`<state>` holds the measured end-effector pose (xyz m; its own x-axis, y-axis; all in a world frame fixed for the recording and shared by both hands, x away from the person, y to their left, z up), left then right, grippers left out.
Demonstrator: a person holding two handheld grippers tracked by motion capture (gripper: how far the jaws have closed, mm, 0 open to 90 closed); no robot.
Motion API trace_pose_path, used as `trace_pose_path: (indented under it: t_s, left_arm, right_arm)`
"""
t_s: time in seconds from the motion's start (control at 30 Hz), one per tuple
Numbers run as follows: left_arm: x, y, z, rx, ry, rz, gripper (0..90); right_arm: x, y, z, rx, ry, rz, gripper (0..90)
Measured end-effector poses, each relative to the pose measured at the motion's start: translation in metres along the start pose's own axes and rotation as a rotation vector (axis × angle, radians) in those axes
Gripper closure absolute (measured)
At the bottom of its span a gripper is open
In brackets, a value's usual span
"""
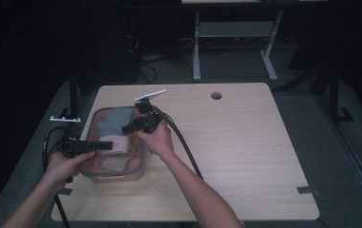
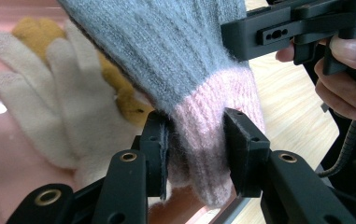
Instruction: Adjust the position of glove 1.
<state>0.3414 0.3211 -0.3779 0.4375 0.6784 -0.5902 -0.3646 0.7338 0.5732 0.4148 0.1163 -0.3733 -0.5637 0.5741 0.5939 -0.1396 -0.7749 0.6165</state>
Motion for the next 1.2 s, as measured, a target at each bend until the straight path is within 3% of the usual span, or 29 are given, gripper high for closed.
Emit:
trace_pose_path:
  t_s: [1.2]
  left_arm:
    - [0.023, -0.011, -0.021, 0.067, 0.028, 0.073, 63.4]
  right_arm:
    - [-0.014, -0.035, -0.015, 0.086, -0.014, -0.019, 76.5]
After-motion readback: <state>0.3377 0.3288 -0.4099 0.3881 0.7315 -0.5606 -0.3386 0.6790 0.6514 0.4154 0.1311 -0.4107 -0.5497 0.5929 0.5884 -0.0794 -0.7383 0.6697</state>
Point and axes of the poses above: each handheld gripper's, and its own axes: y roughly backward along the jaws, z roughly out of its top, x roughly to its left, the point moved 3 cm from there along -y, roughly forward along the jaws, and after that the axes turned 4 degrees about -z, right-handed, at the moved point
